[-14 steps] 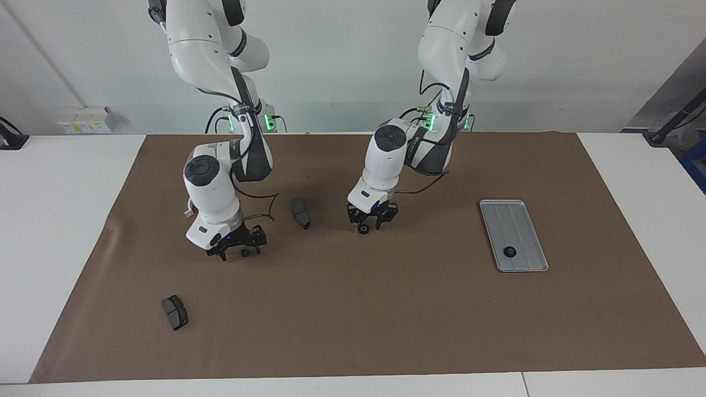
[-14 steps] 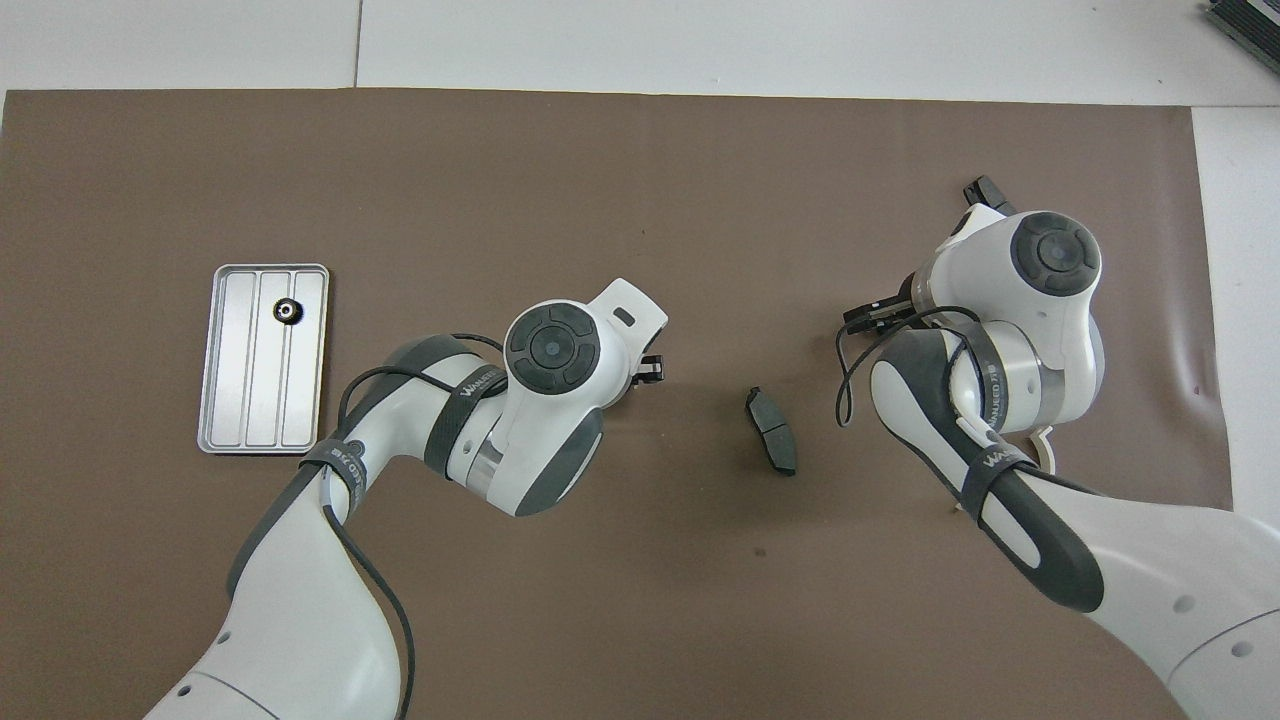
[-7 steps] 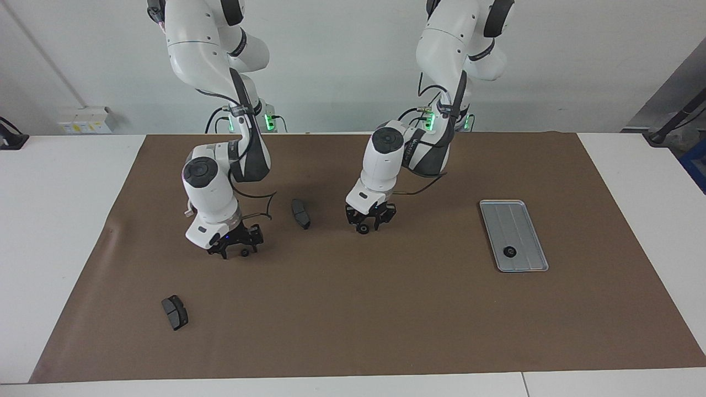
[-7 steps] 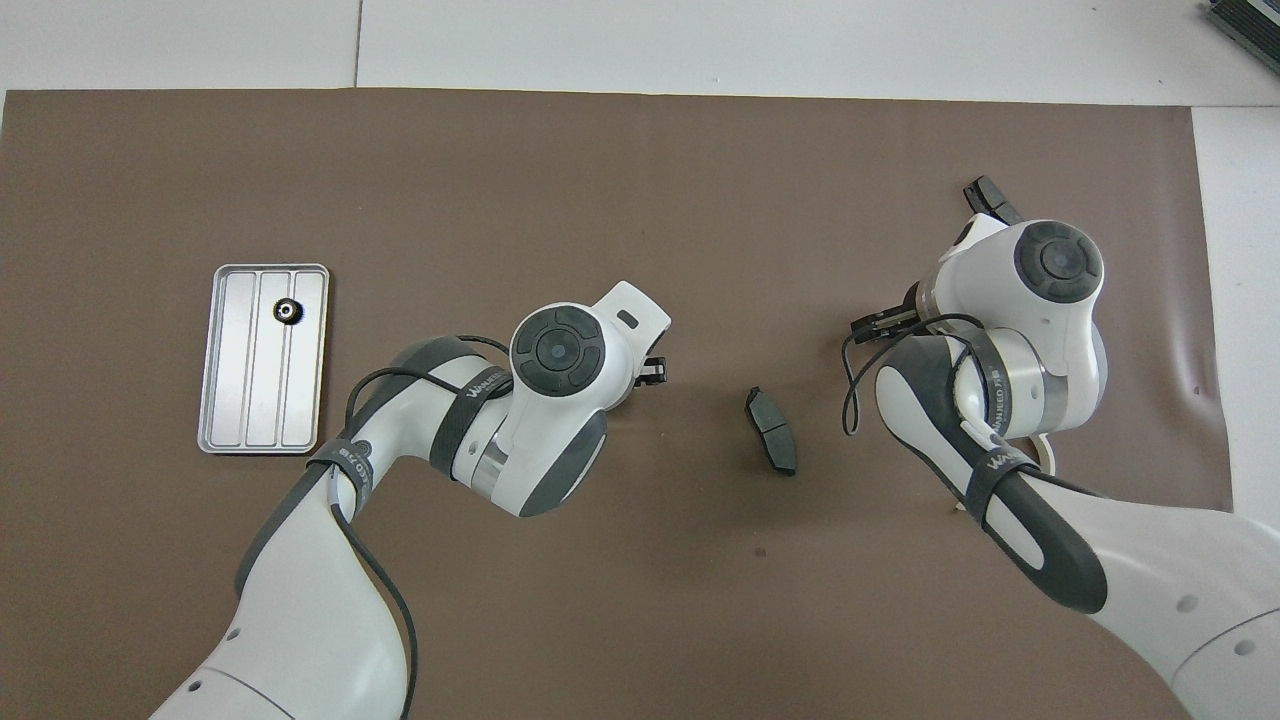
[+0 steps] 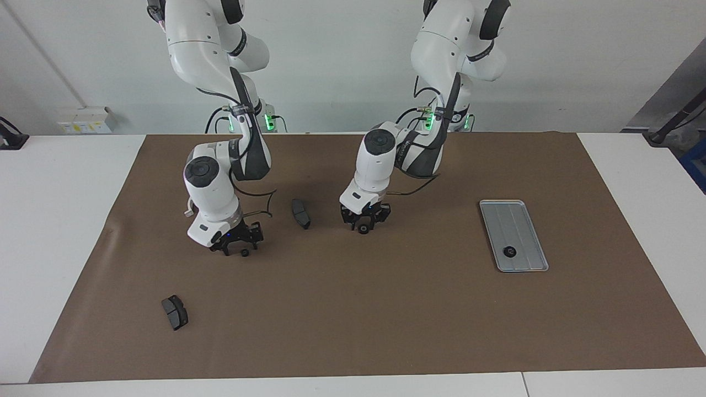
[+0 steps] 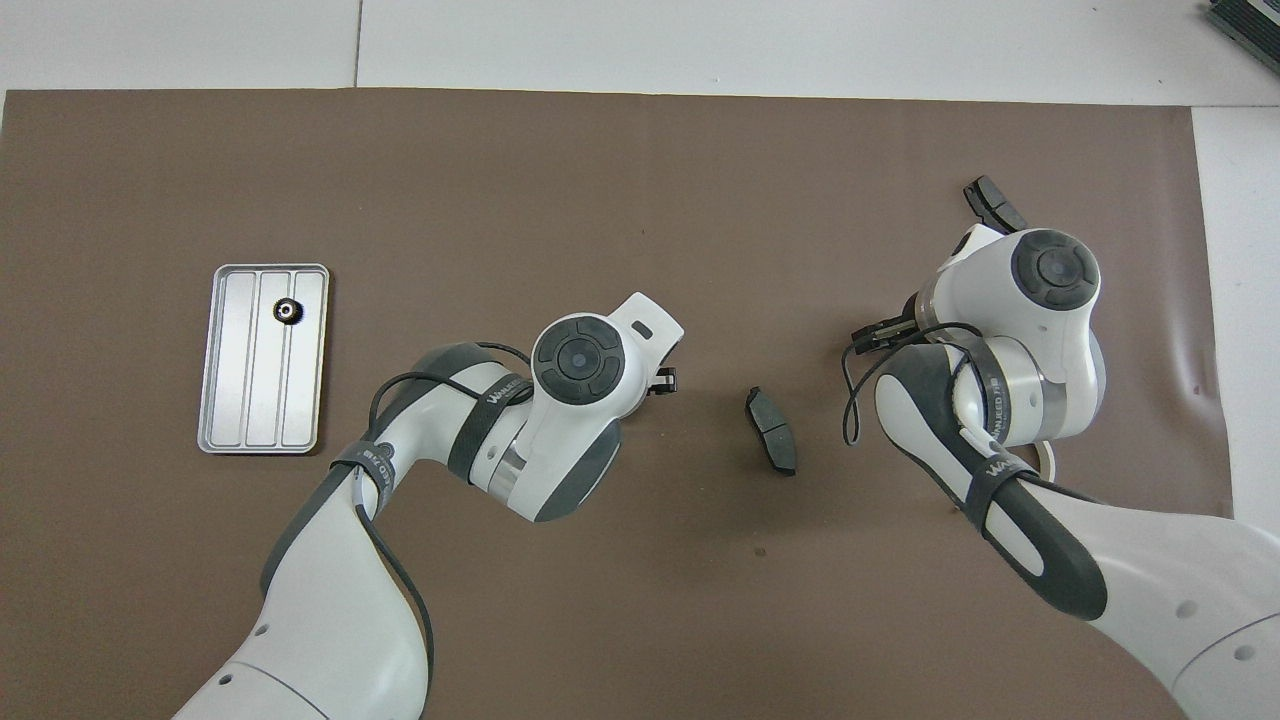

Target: Pick bearing gear from pile to tray

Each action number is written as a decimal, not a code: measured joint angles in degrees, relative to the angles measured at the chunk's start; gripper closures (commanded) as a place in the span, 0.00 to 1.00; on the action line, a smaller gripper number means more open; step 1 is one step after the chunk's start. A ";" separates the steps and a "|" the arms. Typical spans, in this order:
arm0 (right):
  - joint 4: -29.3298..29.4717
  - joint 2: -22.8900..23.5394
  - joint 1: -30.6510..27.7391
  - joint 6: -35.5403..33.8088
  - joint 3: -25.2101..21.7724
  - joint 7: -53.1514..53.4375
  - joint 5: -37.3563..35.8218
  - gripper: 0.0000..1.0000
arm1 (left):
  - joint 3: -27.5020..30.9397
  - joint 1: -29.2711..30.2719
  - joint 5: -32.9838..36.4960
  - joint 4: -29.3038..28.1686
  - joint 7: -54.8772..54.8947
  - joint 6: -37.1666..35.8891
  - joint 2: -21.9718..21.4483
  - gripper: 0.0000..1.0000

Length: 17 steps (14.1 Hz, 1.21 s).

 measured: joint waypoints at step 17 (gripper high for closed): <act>-0.42 -0.46 0.15 3.07 0.36 0.00 2.28 0.38 | 1.67 2.27 3.28 11.02 -0.01 -14.47 1.88 1.00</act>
